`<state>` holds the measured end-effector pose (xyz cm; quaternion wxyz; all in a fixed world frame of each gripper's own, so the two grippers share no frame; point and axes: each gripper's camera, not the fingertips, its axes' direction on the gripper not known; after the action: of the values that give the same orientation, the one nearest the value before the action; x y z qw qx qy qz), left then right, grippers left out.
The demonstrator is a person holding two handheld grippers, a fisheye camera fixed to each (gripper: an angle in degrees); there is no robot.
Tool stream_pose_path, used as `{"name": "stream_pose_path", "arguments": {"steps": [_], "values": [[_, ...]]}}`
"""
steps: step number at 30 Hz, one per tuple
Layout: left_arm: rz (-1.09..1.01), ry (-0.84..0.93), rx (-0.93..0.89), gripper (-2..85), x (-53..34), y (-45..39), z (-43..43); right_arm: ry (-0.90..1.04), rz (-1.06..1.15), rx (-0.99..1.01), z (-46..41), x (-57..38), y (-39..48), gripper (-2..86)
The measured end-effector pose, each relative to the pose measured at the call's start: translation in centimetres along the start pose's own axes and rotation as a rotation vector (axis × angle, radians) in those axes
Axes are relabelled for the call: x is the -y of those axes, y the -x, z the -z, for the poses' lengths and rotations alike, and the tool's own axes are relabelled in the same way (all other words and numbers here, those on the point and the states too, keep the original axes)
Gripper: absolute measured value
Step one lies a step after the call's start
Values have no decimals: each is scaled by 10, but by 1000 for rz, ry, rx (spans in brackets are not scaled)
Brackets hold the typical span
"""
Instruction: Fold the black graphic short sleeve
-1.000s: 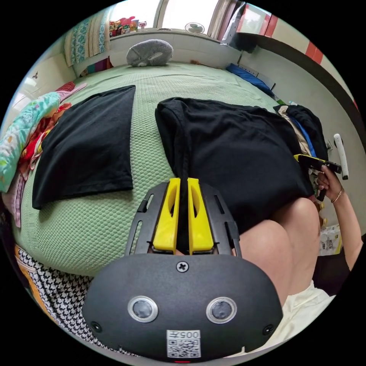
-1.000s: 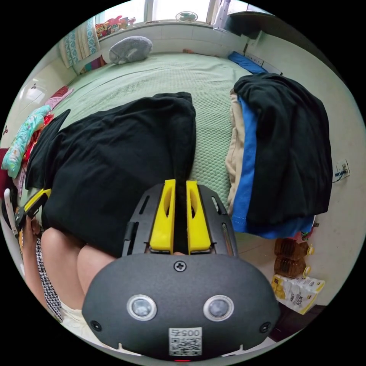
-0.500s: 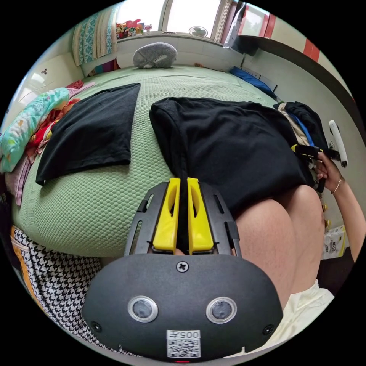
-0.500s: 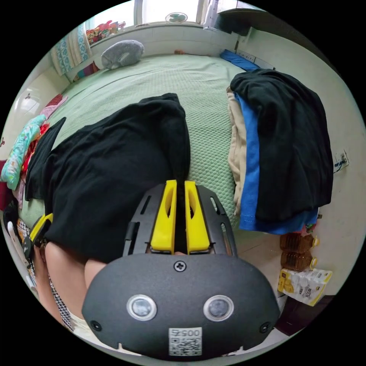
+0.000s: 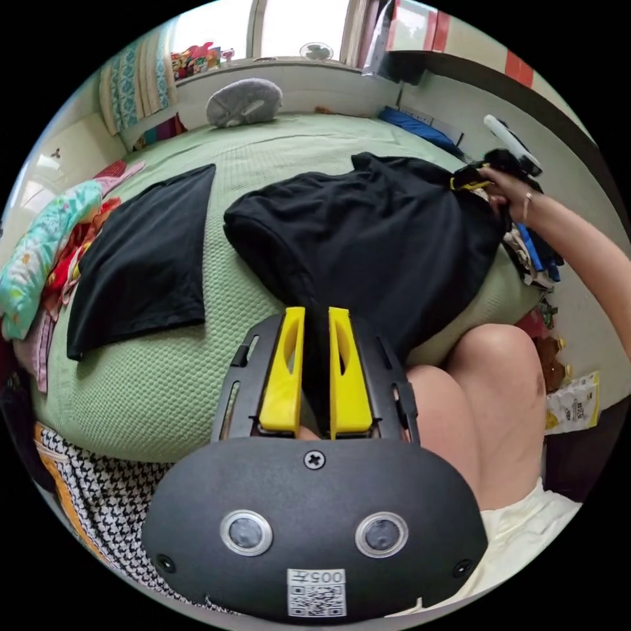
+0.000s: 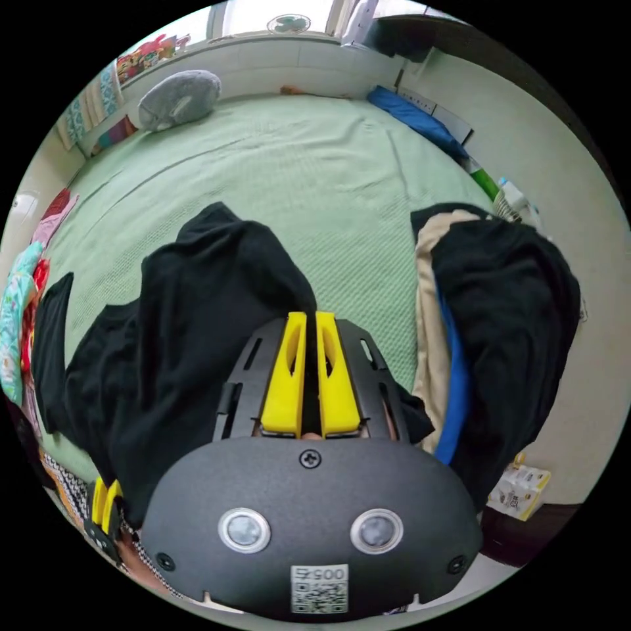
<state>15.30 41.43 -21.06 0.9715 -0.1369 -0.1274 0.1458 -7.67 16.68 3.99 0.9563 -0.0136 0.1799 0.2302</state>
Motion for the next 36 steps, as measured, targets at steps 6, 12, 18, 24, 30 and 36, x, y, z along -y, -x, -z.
{"name": "stream_pose_path", "arguments": {"steps": [6, 12, 18, 24, 30, 36], "values": [[-3, -79, 102, 88, 15, 8, 16, -35, -60, -75, 18, 52, 13, 11], [60, -69, -5, 121, 73, 53, 1, -29, 129, 133, 33, 13, 29, 86], [24, 34, -69, 124, 130, 68, -36, 30, 172, 190, 23, -51, -1, 115], [30, 87, -75, 107, 137, 54, -63, 122, 84, 195, -21, -44, -32, 113], [-7, 73, 20, 69, 131, 41, -50, 55, 61, 246, -20, -33, -35, 71], [-6, 66, 82, 56, 111, 42, -27, 42, 28, 312, -20, -7, -41, 36]]}}
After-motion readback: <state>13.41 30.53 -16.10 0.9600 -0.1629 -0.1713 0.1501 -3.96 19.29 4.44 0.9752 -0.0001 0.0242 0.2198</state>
